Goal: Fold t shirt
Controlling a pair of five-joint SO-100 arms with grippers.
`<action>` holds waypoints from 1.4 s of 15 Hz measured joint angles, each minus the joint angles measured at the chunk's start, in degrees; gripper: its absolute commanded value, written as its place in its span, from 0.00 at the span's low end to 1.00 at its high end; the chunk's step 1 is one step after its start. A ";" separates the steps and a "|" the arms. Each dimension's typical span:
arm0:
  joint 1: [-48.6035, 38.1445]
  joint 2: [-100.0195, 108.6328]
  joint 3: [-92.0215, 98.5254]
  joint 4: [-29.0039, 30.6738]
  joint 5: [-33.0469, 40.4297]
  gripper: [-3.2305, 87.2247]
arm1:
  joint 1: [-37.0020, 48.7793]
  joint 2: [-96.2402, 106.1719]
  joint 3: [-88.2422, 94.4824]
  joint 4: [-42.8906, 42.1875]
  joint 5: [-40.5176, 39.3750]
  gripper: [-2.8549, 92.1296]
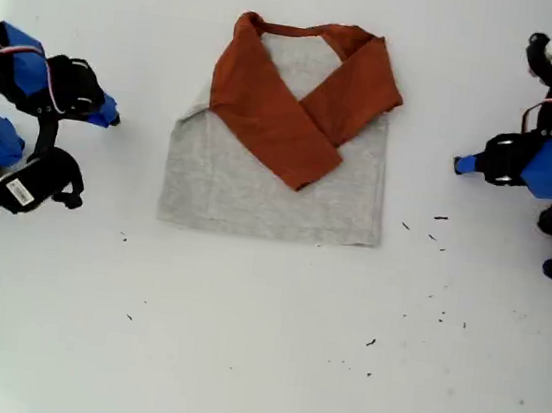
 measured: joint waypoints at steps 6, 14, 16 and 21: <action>13.71 -3.60 -22.59 11.69 -4.31 0.25 | -10.20 -22.32 -29.27 11.95 5.89 0.44; 29.44 -24.61 -39.55 12.39 -9.84 0.30 | -27.69 -56.25 -63.37 20.04 19.95 0.42; 29.44 -25.49 -28.74 3.60 -10.02 0.30 | -29.71 -62.93 -62.49 14.85 21.62 0.41; 29.97 -39.99 -26.37 -9.23 -10.28 0.07 | -30.59 -74.27 -57.83 3.43 23.82 0.21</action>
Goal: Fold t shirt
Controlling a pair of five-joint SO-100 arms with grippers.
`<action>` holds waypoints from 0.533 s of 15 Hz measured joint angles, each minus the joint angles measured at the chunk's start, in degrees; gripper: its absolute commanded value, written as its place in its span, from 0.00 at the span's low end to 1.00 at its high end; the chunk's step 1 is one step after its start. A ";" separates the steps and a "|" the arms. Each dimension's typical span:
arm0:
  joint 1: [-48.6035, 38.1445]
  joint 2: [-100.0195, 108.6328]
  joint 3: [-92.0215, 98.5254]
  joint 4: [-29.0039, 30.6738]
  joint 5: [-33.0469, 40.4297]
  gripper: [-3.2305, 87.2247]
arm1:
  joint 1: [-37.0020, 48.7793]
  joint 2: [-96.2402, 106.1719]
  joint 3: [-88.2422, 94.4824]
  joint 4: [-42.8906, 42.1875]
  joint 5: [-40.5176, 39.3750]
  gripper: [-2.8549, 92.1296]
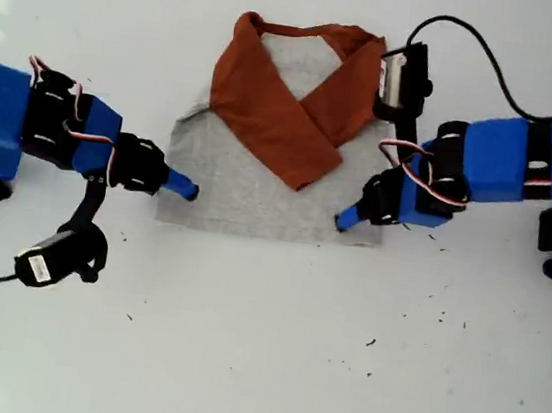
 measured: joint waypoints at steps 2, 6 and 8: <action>0.35 -4.04 -1.32 -3.34 -0.18 0.03 | -0.26 -2.64 0.00 -1.67 1.14 0.07; 2.46 -6.15 -7.21 -3.87 -0.26 0.03 | -1.76 -0.26 -1.05 -2.90 1.49 0.07; 5.80 -5.10 -11.78 -2.20 -0.26 0.03 | -3.87 6.86 0.26 -0.88 -0.62 0.07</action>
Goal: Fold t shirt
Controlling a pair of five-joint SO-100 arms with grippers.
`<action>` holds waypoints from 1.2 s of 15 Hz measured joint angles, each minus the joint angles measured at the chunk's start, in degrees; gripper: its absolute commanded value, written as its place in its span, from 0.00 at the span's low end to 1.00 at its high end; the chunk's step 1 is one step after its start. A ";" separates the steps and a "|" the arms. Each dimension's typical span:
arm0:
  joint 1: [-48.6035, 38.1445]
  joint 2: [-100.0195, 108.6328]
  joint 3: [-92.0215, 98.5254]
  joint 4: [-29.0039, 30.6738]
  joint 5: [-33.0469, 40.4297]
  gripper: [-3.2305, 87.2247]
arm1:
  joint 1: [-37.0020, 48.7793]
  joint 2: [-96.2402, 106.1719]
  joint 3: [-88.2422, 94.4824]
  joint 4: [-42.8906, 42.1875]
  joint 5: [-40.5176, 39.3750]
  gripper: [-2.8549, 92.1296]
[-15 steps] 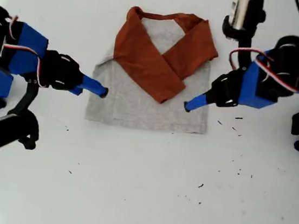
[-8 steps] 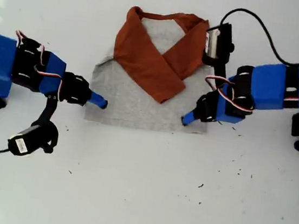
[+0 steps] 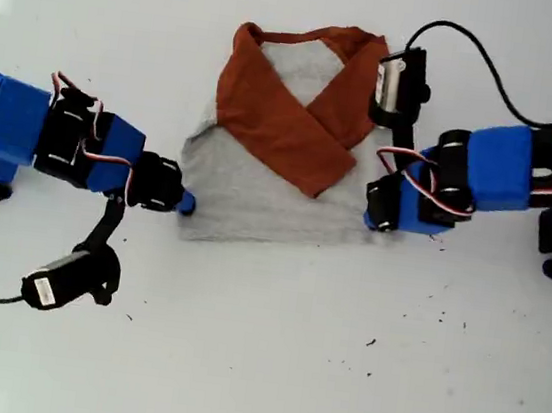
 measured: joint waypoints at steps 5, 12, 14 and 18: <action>9.93 1.23 -4.57 0.70 -1.14 0.03 | -7.29 17.93 0.00 3.87 -2.29 0.07; -25.14 30.32 2.99 11.69 8.35 0.42 | 22.68 18.02 -0.97 -4.04 -15.38 0.41; -51.06 36.56 5.27 12.48 14.24 0.40 | 41.84 21.01 -1.05 -7.12 -17.84 0.41; -45.53 39.02 15.21 8.00 18.72 0.20 | 49.83 35.86 13.97 -2.20 -20.48 0.40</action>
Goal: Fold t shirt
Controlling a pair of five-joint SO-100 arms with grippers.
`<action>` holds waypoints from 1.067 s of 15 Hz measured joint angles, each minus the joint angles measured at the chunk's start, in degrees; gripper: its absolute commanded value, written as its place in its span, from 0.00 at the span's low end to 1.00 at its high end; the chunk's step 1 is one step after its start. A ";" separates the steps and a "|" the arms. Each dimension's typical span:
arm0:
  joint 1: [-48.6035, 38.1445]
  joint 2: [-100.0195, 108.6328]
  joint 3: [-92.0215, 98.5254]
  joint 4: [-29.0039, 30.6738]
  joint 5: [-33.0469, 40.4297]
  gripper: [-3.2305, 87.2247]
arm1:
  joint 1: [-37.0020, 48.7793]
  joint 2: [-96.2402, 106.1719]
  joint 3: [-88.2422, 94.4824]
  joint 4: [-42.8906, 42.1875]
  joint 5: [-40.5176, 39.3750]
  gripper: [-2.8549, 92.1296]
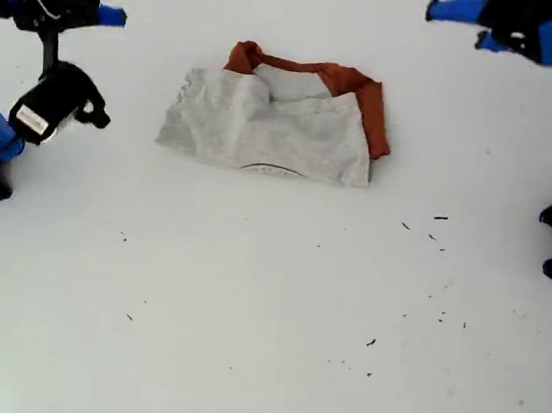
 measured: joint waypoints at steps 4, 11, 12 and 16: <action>20.48 20.83 19.34 -4.22 -6.59 0.03 | -12.22 17.93 22.76 2.11 3.87 0.39; 38.50 59.94 42.54 8.61 -21.53 0.13 | -34.80 43.95 47.20 9.14 24.35 0.38; 39.55 60.21 42.63 9.93 -20.74 0.15 | -34.80 51.06 48.52 12.74 25.75 0.38; 43.42 60.38 42.71 10.20 -19.95 0.15 | -34.28 58.45 48.60 14.68 11.34 0.38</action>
